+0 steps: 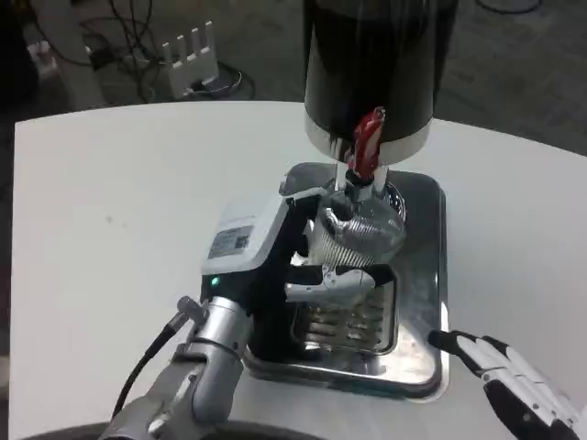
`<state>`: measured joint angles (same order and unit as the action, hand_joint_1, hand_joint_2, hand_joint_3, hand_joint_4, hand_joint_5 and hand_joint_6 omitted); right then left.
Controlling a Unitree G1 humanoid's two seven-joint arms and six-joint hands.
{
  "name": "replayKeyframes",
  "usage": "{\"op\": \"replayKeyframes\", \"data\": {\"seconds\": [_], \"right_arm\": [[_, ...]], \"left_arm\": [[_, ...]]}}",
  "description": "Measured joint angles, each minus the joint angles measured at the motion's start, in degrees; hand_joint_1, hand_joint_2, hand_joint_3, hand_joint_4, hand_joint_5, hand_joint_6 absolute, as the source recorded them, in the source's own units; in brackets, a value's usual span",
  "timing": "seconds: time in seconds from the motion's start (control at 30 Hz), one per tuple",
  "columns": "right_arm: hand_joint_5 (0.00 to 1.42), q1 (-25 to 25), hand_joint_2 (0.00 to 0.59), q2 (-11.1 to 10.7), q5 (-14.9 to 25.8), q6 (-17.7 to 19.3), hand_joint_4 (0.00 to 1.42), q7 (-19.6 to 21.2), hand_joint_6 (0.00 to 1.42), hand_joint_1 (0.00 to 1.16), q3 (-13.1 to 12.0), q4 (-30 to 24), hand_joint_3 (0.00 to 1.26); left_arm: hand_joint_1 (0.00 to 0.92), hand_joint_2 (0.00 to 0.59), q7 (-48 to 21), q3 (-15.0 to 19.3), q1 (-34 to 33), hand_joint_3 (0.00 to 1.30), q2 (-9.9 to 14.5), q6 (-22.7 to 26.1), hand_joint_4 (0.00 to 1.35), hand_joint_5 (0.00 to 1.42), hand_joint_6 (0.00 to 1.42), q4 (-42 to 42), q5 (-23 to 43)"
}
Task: Grasp the cup under the faucet to collect the drink, then remove the cup.
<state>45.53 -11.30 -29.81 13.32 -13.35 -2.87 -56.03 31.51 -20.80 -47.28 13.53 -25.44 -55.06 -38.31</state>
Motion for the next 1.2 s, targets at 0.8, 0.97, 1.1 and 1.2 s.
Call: {"op": "replayKeyframes", "data": {"seconds": [0.8,0.97,1.1,1.2], "right_arm": [[0.0,-0.2,0.485,0.4,0.2,0.3,0.07,0.4,0.0,0.37,0.6,0.3,0.12],[0.0,-0.2,0.485,0.4,0.2,0.3,0.07,0.4,0.0,0.37,0.5,0.4,0.12],[0.0,0.2,0.486,0.4,0.2,0.6,0.07,0.6,0.0,0.37,0.6,0.4,0.12],[0.0,0.5,0.489,0.4,0.2,0.9,0.07,0.6,0.0,0.37,0.6,0.5,0.12]], "left_arm": [[0.034,0.0,-0.1,2.8,2.8,0.17,2.0,-8.5,0.2,0.51,0.55,1.2,4.3],[0.109,0.039,-0.5,3.7,4.5,0.18,2.1,-8.5,0.19,0.46,0.52,1.8,4.5],[0.172,0.071,-1.4,4.3,4.8,0.17,2.1,-9.0,0.19,0.44,0.48,1.8,6.4],[0.182,0.079,-2.1,4.3,5.2,0.17,2.0,-9.5,0.19,0.42,0.46,2.0,6.6]]}}
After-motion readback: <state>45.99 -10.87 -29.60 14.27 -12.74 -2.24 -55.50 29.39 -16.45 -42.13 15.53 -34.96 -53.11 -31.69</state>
